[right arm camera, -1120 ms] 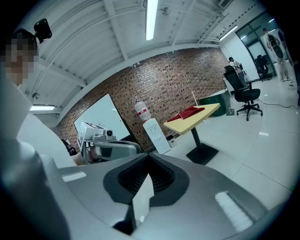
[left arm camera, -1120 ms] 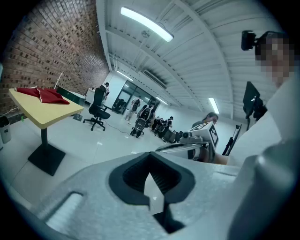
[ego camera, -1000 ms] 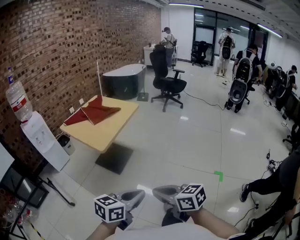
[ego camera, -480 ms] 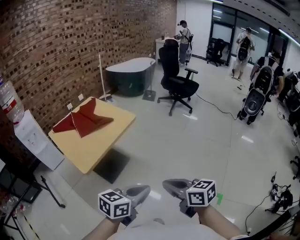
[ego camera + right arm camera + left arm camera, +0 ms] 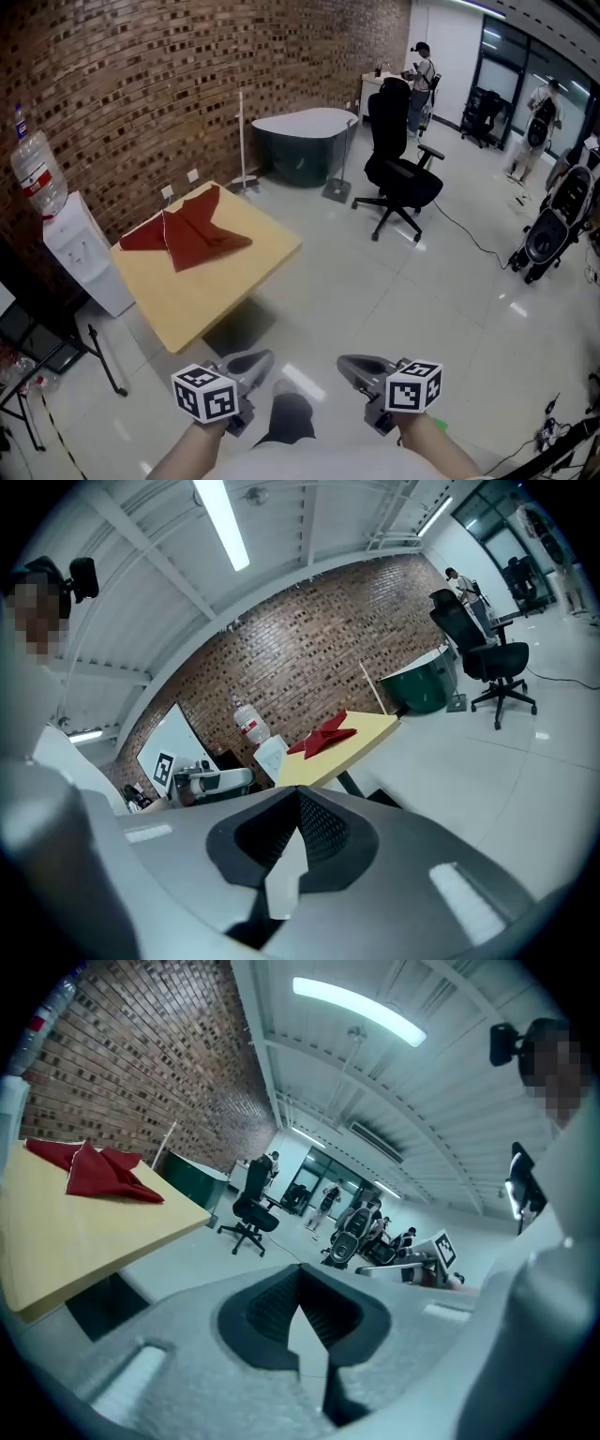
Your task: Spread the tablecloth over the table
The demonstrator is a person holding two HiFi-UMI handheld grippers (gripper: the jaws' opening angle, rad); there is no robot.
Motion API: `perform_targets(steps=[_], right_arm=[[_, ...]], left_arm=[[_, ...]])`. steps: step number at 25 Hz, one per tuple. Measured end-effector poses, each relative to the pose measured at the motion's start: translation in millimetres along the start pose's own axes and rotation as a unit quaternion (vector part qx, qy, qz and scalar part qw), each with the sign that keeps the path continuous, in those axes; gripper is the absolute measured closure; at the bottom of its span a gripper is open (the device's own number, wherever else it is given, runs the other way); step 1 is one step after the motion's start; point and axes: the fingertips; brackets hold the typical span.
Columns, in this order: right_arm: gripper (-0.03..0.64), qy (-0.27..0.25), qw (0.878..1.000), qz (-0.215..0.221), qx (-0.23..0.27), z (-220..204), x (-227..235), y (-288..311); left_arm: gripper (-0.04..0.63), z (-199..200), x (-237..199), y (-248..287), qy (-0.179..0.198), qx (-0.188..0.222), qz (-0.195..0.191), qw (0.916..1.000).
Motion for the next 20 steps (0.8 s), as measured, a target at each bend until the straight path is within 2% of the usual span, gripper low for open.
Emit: perform_targets(steps=[4,11,16,20], right_arm=[[0.618,0.007,1.000,0.013,-0.012,23,35,55],[0.618,0.022,0.997,0.049,-0.056,66,96,192],[0.618,0.025,0.993,0.092,-0.072,103,112,292],[0.618,0.031,0.986,0.136,-0.087,109,106,343]], left_arm=[[0.595,23,-55,33,-0.012,0.010,0.019,0.9997],[0.595,81,-166,102,-0.024,0.034,0.058,0.9975],[0.595,126,-233,124,-0.025,0.038,0.093,0.9946],[0.595,147,-260,117,-0.014,0.048,0.118,0.9918]])
Point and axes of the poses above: the fingertips, and each gripper's own axes: y forward along the fingers, x to its right, z out of its top, and after that the axes turned 15 degrees about x, right-handed
